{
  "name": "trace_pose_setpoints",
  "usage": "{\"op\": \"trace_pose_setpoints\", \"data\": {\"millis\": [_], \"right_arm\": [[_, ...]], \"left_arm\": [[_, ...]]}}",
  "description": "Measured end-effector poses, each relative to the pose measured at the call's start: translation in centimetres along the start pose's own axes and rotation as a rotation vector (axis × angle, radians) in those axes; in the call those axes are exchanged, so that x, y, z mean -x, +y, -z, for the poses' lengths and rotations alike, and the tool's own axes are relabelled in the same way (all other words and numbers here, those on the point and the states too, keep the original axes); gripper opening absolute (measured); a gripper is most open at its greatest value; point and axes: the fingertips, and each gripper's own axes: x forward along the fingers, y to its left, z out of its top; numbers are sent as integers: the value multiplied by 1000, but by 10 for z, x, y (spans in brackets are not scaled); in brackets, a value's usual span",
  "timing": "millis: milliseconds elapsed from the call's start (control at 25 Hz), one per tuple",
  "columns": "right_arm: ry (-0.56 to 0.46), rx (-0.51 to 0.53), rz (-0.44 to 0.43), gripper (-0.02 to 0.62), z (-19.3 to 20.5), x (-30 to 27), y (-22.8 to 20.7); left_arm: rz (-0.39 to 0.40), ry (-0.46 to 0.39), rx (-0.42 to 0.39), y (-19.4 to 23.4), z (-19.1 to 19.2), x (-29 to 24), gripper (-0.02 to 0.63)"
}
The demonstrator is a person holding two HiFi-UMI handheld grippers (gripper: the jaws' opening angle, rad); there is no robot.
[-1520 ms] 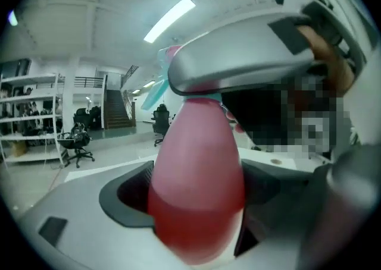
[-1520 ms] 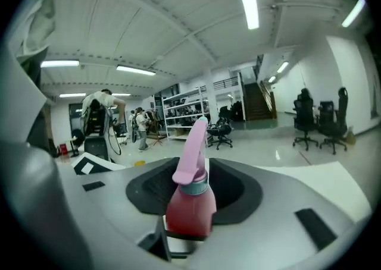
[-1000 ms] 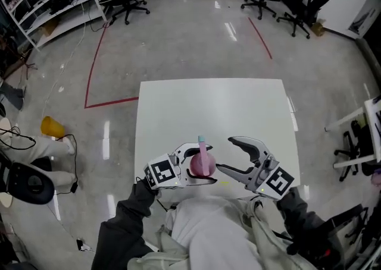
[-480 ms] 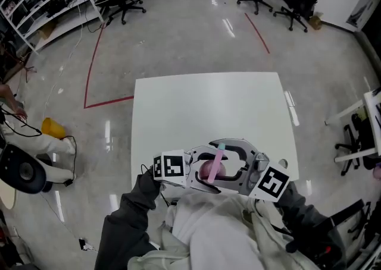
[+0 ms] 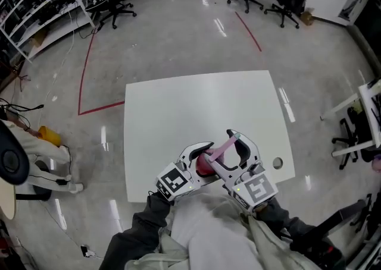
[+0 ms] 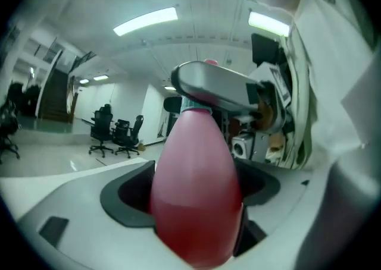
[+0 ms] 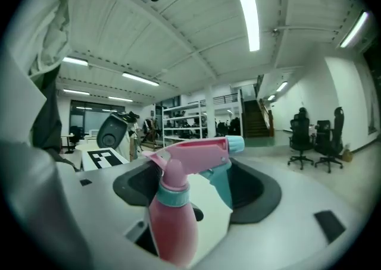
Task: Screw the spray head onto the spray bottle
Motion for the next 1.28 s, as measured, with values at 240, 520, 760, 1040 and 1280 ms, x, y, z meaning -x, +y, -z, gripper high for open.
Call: {"op": "trace_pose_setpoints", "data": {"millis": [240,520,760,1040,1280], "right_arm": [[-3,38,-411,334,-5,32,26],[29,60,-650,152,-6,31,48],[172,214,-571,150,38,18,54],[148,236,-543,135,51,15,33],[143,67,-138,137,111,-50,-82]], "left_arm": [[343,-91,101,-32,-18,15,419],[431,-29,3,-34,-9,5,419],[320,55,-100,-18,30,-11,419],[161,-1,43,15,45,22,422],[-382,-103,137,94,74,85,236]]}}
